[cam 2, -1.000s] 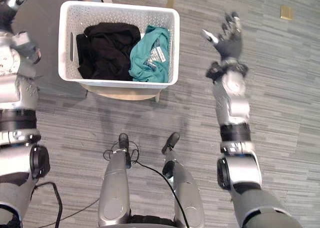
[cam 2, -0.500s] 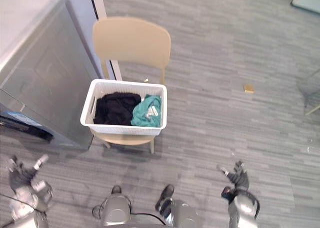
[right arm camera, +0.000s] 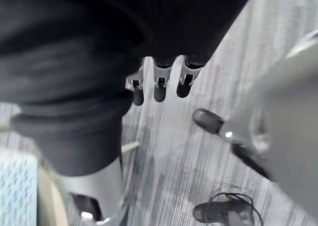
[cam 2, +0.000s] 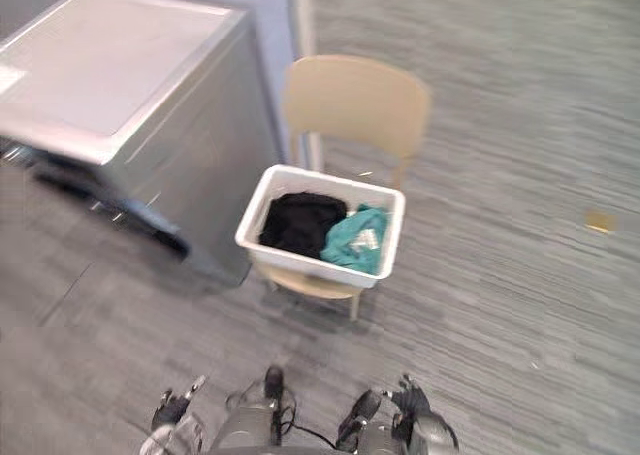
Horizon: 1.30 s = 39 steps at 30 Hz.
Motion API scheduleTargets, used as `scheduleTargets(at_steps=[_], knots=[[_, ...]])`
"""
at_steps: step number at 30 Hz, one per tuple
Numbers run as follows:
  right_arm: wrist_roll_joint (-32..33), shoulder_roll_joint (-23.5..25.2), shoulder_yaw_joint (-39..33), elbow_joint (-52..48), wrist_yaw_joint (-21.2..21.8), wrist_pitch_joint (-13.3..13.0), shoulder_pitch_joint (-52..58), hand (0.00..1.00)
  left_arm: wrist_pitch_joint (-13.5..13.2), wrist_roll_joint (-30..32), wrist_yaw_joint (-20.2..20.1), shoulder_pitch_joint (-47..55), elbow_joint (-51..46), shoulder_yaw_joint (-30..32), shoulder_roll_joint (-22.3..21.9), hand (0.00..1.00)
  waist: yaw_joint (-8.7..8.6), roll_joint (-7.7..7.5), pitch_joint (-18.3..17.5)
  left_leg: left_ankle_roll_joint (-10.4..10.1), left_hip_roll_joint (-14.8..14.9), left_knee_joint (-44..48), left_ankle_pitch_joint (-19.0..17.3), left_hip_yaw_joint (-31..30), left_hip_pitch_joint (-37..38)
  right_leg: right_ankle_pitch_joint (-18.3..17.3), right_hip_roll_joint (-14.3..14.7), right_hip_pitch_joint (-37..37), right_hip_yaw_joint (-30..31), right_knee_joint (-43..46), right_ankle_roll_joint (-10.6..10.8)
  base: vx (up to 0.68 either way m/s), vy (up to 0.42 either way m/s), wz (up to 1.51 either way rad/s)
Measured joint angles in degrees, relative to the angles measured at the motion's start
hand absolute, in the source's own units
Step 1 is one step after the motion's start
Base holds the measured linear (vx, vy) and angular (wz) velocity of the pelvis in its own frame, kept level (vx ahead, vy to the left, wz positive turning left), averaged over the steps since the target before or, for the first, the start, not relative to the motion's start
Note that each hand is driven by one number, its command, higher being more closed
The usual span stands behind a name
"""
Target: Pick up the laundry basket with both hands and put the clothes into the washing machine.
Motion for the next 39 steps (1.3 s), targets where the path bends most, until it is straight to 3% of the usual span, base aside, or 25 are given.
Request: scheduleTargets(at_steps=[3,5,6,7,9,12,13,14,15,16,17,18,20,23,25,26,27,28,30,31,33,35,36,37,39], knots=[[-1.1,-1.4,-0.2,0.3,-1.1,-0.1,-0.7,0.0,0.2,0.2,-0.1,0.2,2.4,-3.5,0.2,0.0,-0.63,-0.57,0.3,2.1,7.1,13.2,-2.4,10.2,4.1,-1.1,-5.3,3.0,-8.1,6.4,-1.0,0.01,0.166,0.96],[-1.6,-2.6,-0.5,0.3,-2.0,-0.5,0.7,0.0,0.2,0.9,0.0,0.2,2.4,-4.6,0.2,0.0,-0.97,-1.0,-0.7,2.4,10.1,15.6,-2.8,14.6,5.8,-2.2,-8.7,3.9,-12.4,7.6,0.8,-0.06,0.222,1.08],[-2.3,-3.7,-0.6,0.9,-2.3,-0.5,0.9,0.0,0.2,1.4,0.0,0.3,2.5,-4.7,0.2,0.0,-1.65,0.18,-1.7,2.0,12.2,14.5,-2.4,17.4,6.1,-1.7,-10.2,3.9,-15.5,8.1,2.7,-0.07,0.372,1.33],[-3.2,-4.5,-1.0,1.8,-2.6,-0.4,0.7,0.0,0.2,2.0,0.0,0.2,2.5,-4.7,-0.1,0.0,-2.22,2.2,-2.4,-2.6,12.3,10.2,-1.5,17.7,5.4,-0.9,-11.9,3.6,-18.4,9.2,3.8,-0.05,0.382,1.31],[-3.7,-3.1,-3.0,4.2,-2.9,-0.1,1.2,0.0,-0.1,3.2,-0.1,-0.1,1.2,-4.7,0.3,0.0,-3.6,1.26,-2.4,-3.3,6.6,5.7,-2.5,18.7,3.3,1.8,-14.7,4.6,-23.8,7.5,3.7,-0.05,0.374,1.72],[-3.7,1.2,-3.1,6.7,-2.9,0.8,0.8,0.0,0.4,4.1,0.1,0.9,1.1,-3.9,1.3,0.0,-2.51,0.61,-1.0,-0.1,4.0,7.7,-4.9,16.5,0.3,6.8,-15.9,8.3,-28.7,5.2,1.2,-0.06,0.421,1.36],[-3.7,2.1,-3.4,6.7,-2.6,0.7,0.8,0.0,0.5,4.2,-0.2,2.5,0.7,-4.4,1.0,0.0,-1.61,0.34,-0.8,0.8,1.2,8.4,-6.5,14.4,0.4,7.2,-19.2,10.2,-27.9,8.3,0.6,-0.04,0.397,0.98],[-3.7,2.0,-3.6,6.4,-2.6,0.8,0.8,0.0,0.5,4.5,-0.3,3.3,0.4,-4.7,1.0,0.0,-1.37,0.29,-0.8,1.2,-0.3,8.1,-7.4,13.0,0.5,7.2,-21.5,10.5,-26.3,11.4,0.5,-0.05,0.405,1.41],[-3.7,2.0,-4.8,5.6,-2.6,0.7,1.0,0.0,0.5,4.9,-0.3,4.8,-0.5,-6.7,0.3,0.0,-1.94,0.3,-0.6,2.0,-3.8,6.0,-9.0,9.3,1.3,6.1,-26.8,9.6,-20.0,19.4,-1.8,-0.05,0.284,1.59],[-3.6,2.4,-5.2,4.9,-2.6,0.5,1.5,0.0,0.4,6.0,-0.3,4.4,-1.0,-8.8,1.8,0.0,-2.42,-0.07,0.3,3.1,-7.3,4.8,-8.8,5.4,0.8,-3.1,-27.7,6.0,-5.9,24.6,-0.9,-0.04,0.202,1.78],[-3.5,2.6,-5.2,3.8,-2.3,0.5,1.6,0.0,0.3,6.4,-0.4,4.2,-1.1,-9.5,2.5,0.0,-3.19,-1.42,0.6,3.9,-9.1,4.2,-8.4,3.6,1.0,-7.7,-26.4,4.2,1.8,26.4,0.3,-0.02,0.172,2.02],[-2.7,2.6,-5.3,1.5,-2.1,0.2,1.7,0.0,0.3,6.7,-0.4,3.7,-0.9,-10.1,3.2,0.0,-5.11,-2.18,2.2,5.5,-12.4,4.1,-8.6,-0.6,1.4,-13.4,-21.8,1.6,15.4,30.2,-0.6,0.01,0.062,1.71],[-0.5,2.5,-5.0,-1.3,-2.2,-0.7,2.7,0.0,0.4,8.1,-0.5,2.6,-0.3,-11.1,3.7,0.0,-6.59,-2.25,4.2,6.5,-15.1,4.2,-8.2,-4.6,2.5,-17.7,-14.5,-2.1,25.7,34.3,0.6,0.01,0.067,1.73],[3.5,2.7,-2.6,-6.1,-3.4,-1.7,3.1,0.0,0.5,8.7,-0.4,1.6,-0.3,-12.1,4.1,0.0,-6.77,-2.33,6.6,6.6,-16.4,1.5,-8.2,-5.6,5.0,-16.7,-8.6,-7.7,23.1,31.2,3.2,-0.01,0.01,1.04],[4.4,4.3,-1.7,-7.8,-3.8,-1.9,3.7,0.0,0.5,8.8,-0.3,1.4,-0.6,-13.5,4.8,0.0,-7.98,-3.97,6.1,6.1,-19.4,1.0,-8.2,-5.9,6.1,-13.1,-8.3,-9.2,21.7,25.5,1.8,0.04,0.01,0.78],[5.0,4.6,-1.6,-11.2,-4.3,-2.1,4.3,0.0,0.5,9.6,-0.2,1.4,-2.1,-14.4,5.4,0.0,-9.46,-3.4,6.4,4.4,-16.3,11.6,-11.6,-6.7,5.3,-13.9,-7.5,-9.5,19.9,26.5,2.5,0.16,0.029,0.45],[5.3,4.8,-2.0,-12.7,-4.6,-2.5,3.6,0.0,0.4,9.6,-0.2,1.1,-2.6,-14.9,5.2,0.0,-7.6,-1.51,7.2,5.4,-15.5,5.5,-16.5,-7.2,9.3,-14.2,-7.4,-10.4,18.8,28.7,3.0,0.17,0.057,-0.39],[5.5,5.2,-1.9,-13.4,-4.8,-2.3,1.0,0.0,1.2,9.6,-0.1,0.1,-2.5,-15.1,5.1,0.0,-6.24,-2.4,8.7,4.0,-15.2,4.4,-17.5,-3.9,10.3,-14.0,-8.9,-12.0,16.0,28.5,2.7,0.08,0.036,-1.04],[5.4,5.3,-1.7,-16.9,-5.3,-2.5,0.1,0.0,1.4,9.6,-0.3,-0.4,-2.9,-16.3,4.9,0.0,-6.24,-2.55,8.2,3.6,-14.8,2.3,-17.8,-2.9,10.9,-13.9,-9.4,-12.2,8.4,26.9,2.5,0.15,0.009,-0.77],[5.4,5.3,-1.8,-19.8,-6.1,-3.0,0.8,0.0,1.4,9.7,-0.3,-1.3,-3.1,-16.6,4.9,0.0,-6.41,-2.96,7.7,1.6,-14.3,2.0,-18.7,-2.1,11.9,-13.8,-8.5,-11.9,7.7,26.6,2.2,0.32,-0.051,-0.45],[5.4,4.9,-2.7,-22.8,-7.0,-3.3,1.9,0.0,1.5,9.8,-0.3,-2.1,-3.1,-18.0,4.5,0.0,-6.94,-1.33,7.1,-2.5,-10.8,4.8,-20.6,-0.6,13.7,-12.5,-4.9,-8.3,6.2,22.6,0.1,0.39,-0.056,-0.21],[5.4,4.8,-3.5,-26.6,-8.0,-3.4,3.5,0.0,1.6,9.9,-0.2,-2.1,-4.7,-17.6,3.7,0.0,-7.54,0.38,6.9,-3.6,-1.3,29.2,-15.9,0.6,8.2,-11.5,-0.3,-1.1,3.4,18.9,-0.5,0.42,0.008,-0.44],[5.4,4.7,-3.3,-29.6,-8.8,-3.4,3.8,0.0,1.7,9.5,-0.2,-1.0,-5.6,-17.1,3.2,0.0,-7.41,0.78,6.6,-3.4,4.4,41.2,-6.8,2.6,5.9,-11.9,2.1,3.3,5.7,16.7,-0.3,0.61,0.049,-1.11],[5.4,5.0,-3.1,-31.6,-9.5,-4.2,4.3,0.0,1.7,9.5,-0.3,-0.1,-6.3,-17.3,2.5,0.0,-6.32,0.68,5.6,-2.4,8.7,49.8,-3.3,4.0,3.0,-11.5,3.2,6.0,8.9,14.1,0.3,0.61,0.078,-1.23],[4.9,4.7,-4.2,-32.0,-9.6,-4.4,3.4,0.0,1.7,9.6,-0.3,0.4,-7.5,-17.2,2.3,0.0,-5.66,0.05,3.8,-0.8,12.2,55.3,-4.4,4.6,-2.2,-10.4,3.2,7.8,13.4,10.6,2.1,0.48,0.146,-1.22]])
